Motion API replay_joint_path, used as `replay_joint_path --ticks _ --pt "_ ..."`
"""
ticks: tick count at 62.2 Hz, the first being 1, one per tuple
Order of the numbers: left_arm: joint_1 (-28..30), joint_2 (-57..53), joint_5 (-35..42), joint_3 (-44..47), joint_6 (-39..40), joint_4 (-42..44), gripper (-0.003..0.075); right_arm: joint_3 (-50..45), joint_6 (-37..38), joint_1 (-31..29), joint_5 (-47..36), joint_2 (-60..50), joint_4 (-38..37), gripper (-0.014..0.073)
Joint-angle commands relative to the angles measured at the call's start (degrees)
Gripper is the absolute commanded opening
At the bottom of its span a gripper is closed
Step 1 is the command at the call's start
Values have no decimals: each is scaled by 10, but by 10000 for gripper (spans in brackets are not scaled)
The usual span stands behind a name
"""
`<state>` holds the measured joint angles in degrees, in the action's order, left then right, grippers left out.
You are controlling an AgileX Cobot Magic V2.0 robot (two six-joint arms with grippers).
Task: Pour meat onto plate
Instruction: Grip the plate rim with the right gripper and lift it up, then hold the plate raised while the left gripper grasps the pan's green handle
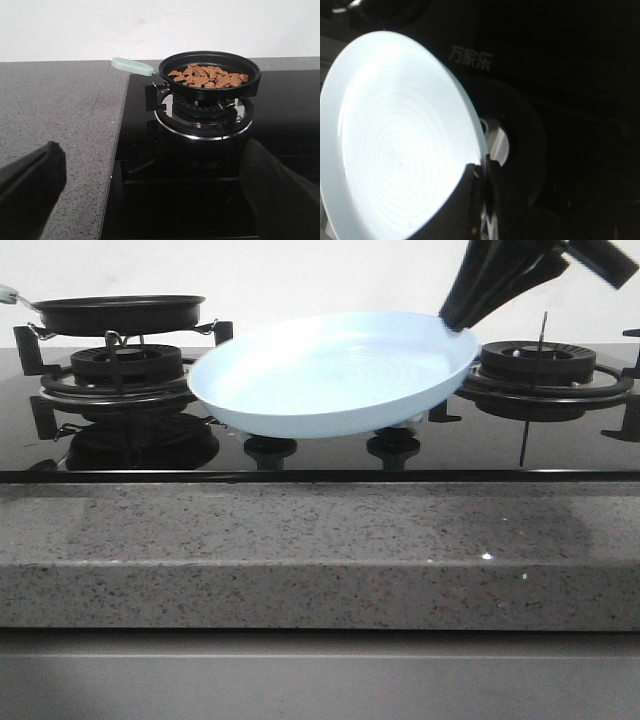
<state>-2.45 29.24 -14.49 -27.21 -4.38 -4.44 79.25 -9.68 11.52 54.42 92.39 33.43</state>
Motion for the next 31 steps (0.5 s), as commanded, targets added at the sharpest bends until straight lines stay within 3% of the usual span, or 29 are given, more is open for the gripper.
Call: replay_joint_path --ticks 1,31 --pt "-4 5 48 -21 5 -7 689 -6 -40 1 -63 -29 55 -51" --pt "-4 5 48 -21 5 -7 689 -23 -43 1 -91 -29 57 -51"
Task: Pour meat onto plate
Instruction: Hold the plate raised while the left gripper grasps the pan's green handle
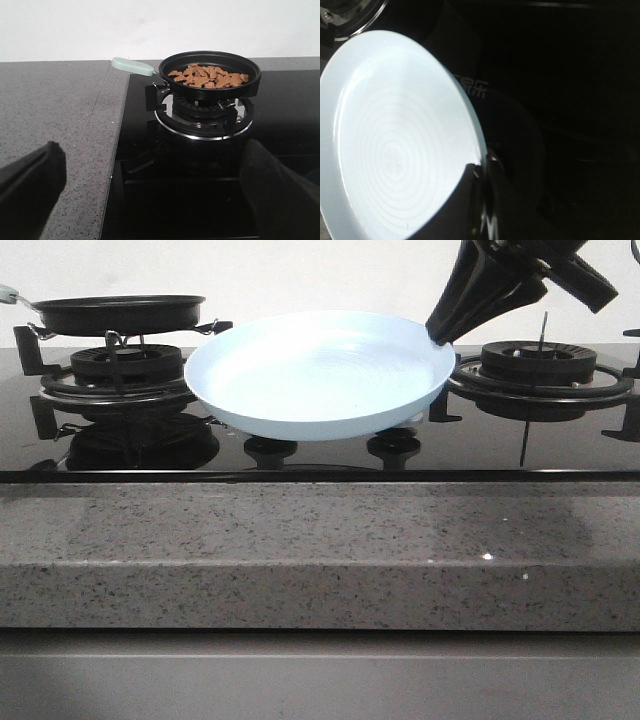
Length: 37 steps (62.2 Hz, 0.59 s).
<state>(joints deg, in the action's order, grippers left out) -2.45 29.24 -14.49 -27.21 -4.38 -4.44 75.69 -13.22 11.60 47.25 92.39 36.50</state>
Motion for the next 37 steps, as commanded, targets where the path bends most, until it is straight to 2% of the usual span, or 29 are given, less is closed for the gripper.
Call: replay_joint_path --ticks 1,37 --pt "-4 5 48 -21 5 -7 689 13 -8 0 -19 -29 26 -51" --pt "-4 5 51 -21 5 -11 689 13 -8 0 0 -29 26 -51"
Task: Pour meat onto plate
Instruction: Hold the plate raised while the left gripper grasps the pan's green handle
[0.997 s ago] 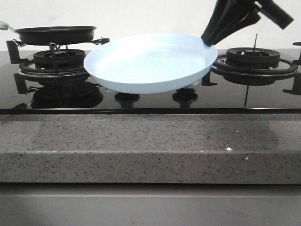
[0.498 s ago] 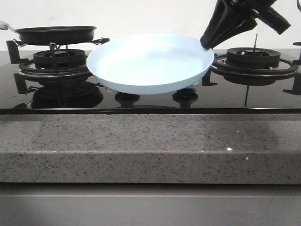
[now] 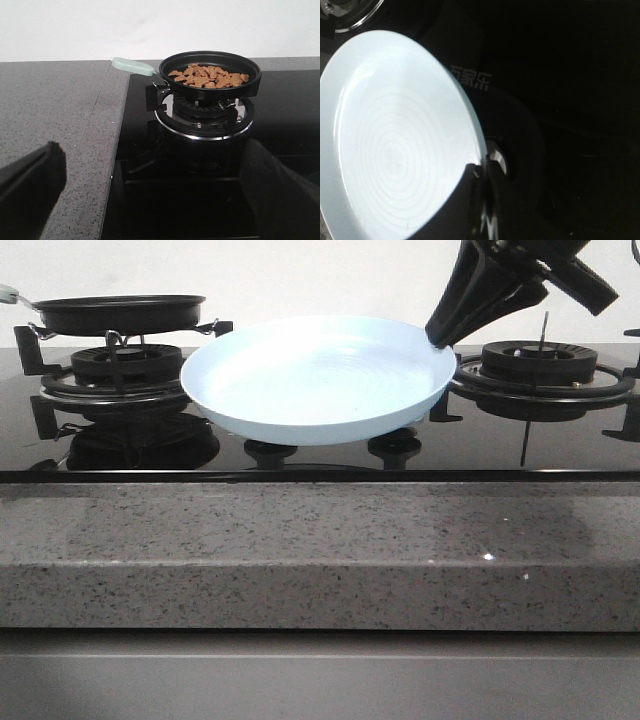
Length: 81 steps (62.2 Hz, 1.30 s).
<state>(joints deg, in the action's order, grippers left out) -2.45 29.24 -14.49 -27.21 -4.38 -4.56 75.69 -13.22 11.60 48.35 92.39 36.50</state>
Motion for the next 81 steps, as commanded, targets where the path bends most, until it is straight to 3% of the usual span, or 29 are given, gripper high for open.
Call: replay_joint_path --ticks 1,19,35,42,59,70,81 --pt "-4 5 51 -21 5 -13 689 13 -8 0 -11 -29 26 -51" --pt "-4 5 41 -21 5 -72 689 13 -8 0 -11 -29 26 -51" --pt "-4 27 -21 -67 5 -227 689 13 -8 0 -11 -29 26 -51" --pt "-4 89 -42 -103 5 -298 689 13 -8 0 -11 -29 26 -51" --pt "27 293 -58 -221 5 -360 689 13 -8 0 -10 -29 26 -51" --pt "105 411 -166 -335 -23 -414 689 13 -8 0 -10 -29 26 -51" --pt "174 522 -314 -422 -141 -579 689 13 -8 0 -10 -29 26 -51"
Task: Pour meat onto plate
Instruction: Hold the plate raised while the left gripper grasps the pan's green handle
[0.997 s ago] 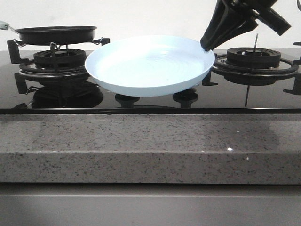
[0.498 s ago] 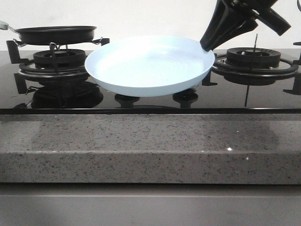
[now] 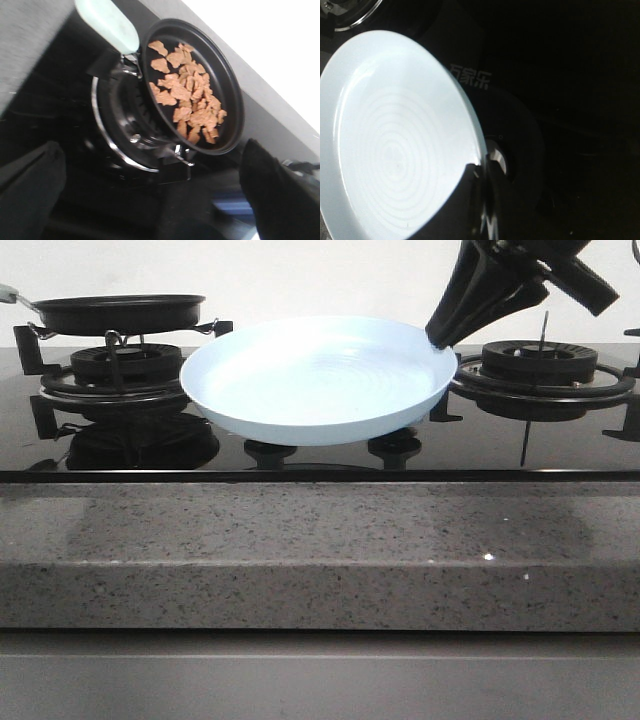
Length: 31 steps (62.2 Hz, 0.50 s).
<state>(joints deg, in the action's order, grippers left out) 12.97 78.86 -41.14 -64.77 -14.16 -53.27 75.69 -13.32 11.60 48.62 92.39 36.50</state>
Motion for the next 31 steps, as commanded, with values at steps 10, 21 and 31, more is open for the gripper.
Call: replay_joint_path --ticks 10,21,31 --pt "46 96 -70 -97 -51 -124 689 13 -7 0 -12 -29 26 -51" --pt "48 145 -71 -142 -53 -125 689 13 -7 0 -12 -29 26 -51" --pt "48 186 -91 -183 -53 -139 689 13 -7 0 -12 -29 26 -51"
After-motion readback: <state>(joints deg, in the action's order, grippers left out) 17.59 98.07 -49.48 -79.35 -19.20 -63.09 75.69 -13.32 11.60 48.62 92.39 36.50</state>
